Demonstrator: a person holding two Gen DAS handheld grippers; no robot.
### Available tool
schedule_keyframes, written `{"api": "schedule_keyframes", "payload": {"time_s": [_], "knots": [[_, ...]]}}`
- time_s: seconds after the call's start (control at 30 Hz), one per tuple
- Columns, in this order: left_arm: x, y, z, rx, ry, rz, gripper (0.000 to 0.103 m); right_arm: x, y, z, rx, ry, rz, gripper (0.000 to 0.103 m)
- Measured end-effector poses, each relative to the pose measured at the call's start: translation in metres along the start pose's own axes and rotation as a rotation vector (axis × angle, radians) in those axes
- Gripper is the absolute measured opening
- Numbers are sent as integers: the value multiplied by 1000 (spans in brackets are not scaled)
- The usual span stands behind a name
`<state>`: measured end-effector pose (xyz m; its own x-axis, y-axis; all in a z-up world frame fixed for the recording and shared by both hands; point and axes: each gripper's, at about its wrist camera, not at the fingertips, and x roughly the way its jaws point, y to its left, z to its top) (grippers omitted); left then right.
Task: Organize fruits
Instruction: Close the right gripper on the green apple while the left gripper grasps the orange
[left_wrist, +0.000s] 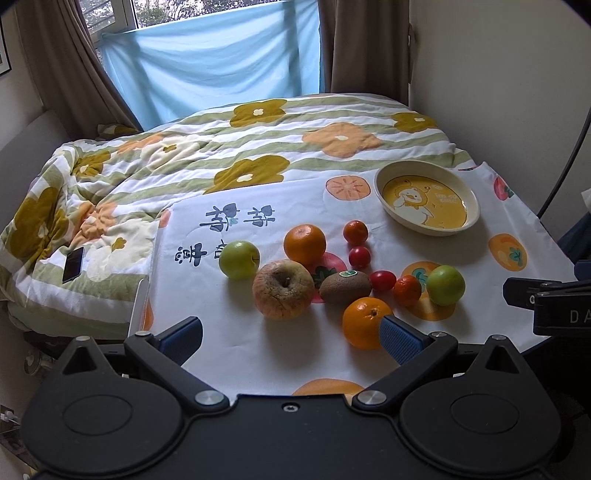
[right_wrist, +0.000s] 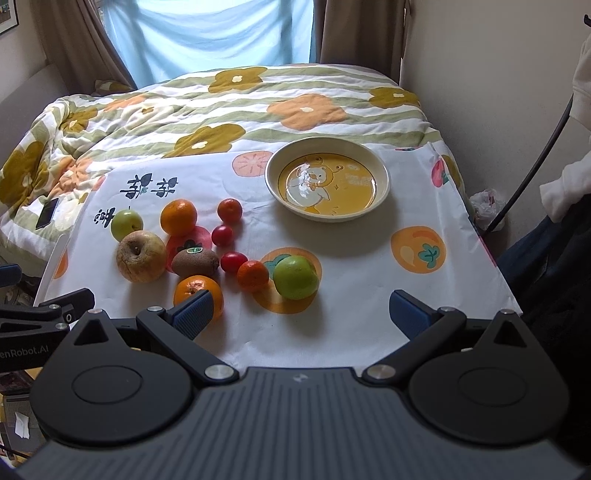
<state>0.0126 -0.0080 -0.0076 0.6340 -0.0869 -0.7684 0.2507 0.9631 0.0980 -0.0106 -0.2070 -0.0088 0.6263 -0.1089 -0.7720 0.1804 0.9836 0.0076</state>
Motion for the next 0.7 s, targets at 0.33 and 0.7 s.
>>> {"api": "schedule_keyframes", "payload": {"time_s": [0.33,0.7], "knots": [[33,-44,-16,-35,14,14,101,45,-20,-2,-99,-9,95,103],[95,-85,-38,-15,8,85,92,106,-41,-21,-174,-28,200,102]]}}
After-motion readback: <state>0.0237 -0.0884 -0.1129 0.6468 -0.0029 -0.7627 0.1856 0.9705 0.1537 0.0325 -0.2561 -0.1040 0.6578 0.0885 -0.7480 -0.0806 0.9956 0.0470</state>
